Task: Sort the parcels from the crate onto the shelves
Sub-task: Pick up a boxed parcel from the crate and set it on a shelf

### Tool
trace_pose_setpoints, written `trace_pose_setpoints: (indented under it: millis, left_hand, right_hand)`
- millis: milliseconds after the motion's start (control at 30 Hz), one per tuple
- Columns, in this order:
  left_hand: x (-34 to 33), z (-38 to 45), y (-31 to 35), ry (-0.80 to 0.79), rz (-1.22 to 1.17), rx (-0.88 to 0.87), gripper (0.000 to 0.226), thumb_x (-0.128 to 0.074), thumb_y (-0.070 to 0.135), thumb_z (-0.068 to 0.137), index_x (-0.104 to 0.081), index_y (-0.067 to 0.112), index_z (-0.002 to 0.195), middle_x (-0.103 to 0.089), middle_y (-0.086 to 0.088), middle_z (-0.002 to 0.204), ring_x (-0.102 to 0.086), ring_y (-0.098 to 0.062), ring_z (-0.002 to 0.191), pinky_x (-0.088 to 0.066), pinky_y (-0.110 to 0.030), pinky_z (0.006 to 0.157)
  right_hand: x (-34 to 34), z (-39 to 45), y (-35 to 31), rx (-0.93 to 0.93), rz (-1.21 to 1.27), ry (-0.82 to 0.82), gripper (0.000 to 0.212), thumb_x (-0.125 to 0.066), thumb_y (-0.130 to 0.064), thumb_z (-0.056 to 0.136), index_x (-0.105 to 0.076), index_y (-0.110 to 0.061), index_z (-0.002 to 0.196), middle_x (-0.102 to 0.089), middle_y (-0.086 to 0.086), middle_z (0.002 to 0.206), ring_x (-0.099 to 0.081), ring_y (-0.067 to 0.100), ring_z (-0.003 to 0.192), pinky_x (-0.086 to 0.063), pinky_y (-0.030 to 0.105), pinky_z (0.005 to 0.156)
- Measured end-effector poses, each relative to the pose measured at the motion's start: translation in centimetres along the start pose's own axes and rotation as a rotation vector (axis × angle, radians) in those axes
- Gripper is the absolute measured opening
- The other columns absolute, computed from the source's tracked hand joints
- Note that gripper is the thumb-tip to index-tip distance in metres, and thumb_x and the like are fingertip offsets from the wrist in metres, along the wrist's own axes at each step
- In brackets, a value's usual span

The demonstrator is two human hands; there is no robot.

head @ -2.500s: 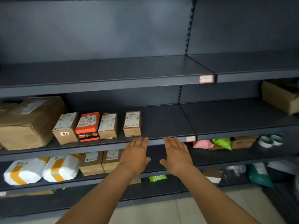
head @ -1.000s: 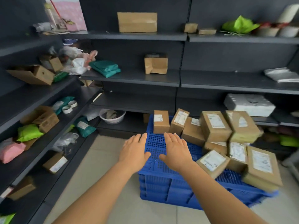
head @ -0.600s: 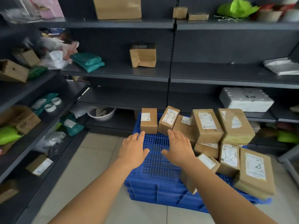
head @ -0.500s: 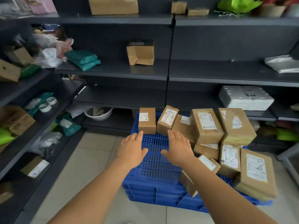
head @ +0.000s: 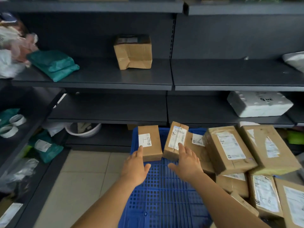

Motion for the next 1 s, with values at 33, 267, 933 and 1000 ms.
trace_pose_setpoints:
  millis: [33,267,933,1000]
  left_hand:
    - [-0.1,0.9,-0.5,-0.007,-0.019,0.015,0.078,-0.048,0.041,0.097,0.001,0.021,0.154,-0.030,-0.002,0.154,-0.042,-0.022,0.130,-0.041,-0.034,0.103]
    - [-3.4,8.0,-3.3,-0.093,-0.112,0.094,0.079,-0.049,0.040,0.097,0.003,0.021,0.154,-0.032,-0.004,0.153,-0.051,-0.022,0.123,-0.047,-0.037,0.098]
    - [-10.1,16.1,-7.5,-0.121,-0.552,0.363,0.065,-0.054,0.037,0.094,-0.022,0.027,0.150,-0.054,0.003,0.133,-0.056,-0.019,0.114,-0.046,-0.031,0.090]
    - [-10.4,15.9,-7.5,-0.103,-0.634,0.366,0.060,-0.055,0.035,0.094,-0.027,0.031,0.146,-0.056,0.008,0.125,-0.056,-0.015,0.108,-0.046,-0.032,0.090]
  right_hand:
    - [-0.2,0.8,-0.1,-0.024,0.017,-0.010,0.093,-0.059,-0.048,0.088,0.000,-0.020,0.153,-0.015,0.009,0.158,-0.015,0.027,0.146,-0.018,0.042,0.117]
    - [-4.4,8.3,1.3,-0.201,0.065,-0.102,0.100,-0.055,-0.056,0.086,0.009,-0.019,0.153,-0.010,0.014,0.158,-0.016,0.032,0.144,-0.020,0.043,0.118]
    - [-9.4,19.1,4.7,-0.127,0.671,-0.178,0.084,-0.080,-0.013,0.073,-0.025,-0.036,0.132,-0.050,-0.008,0.125,-0.051,0.013,0.115,-0.048,0.029,0.092]
    - [-8.9,19.2,4.5,-0.096,0.685,-0.240,0.083,-0.077,-0.010,0.078,-0.022,-0.031,0.136,-0.052,-0.011,0.117,-0.050,0.009,0.108,-0.042,0.024,0.089]
Point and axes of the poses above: each hand's wrist, its own z-axis towards the middle knuckle, its own x-axis out of the back of the hand, y = z × x, the point moved 4 cm from there along z, towards the middle knuckle
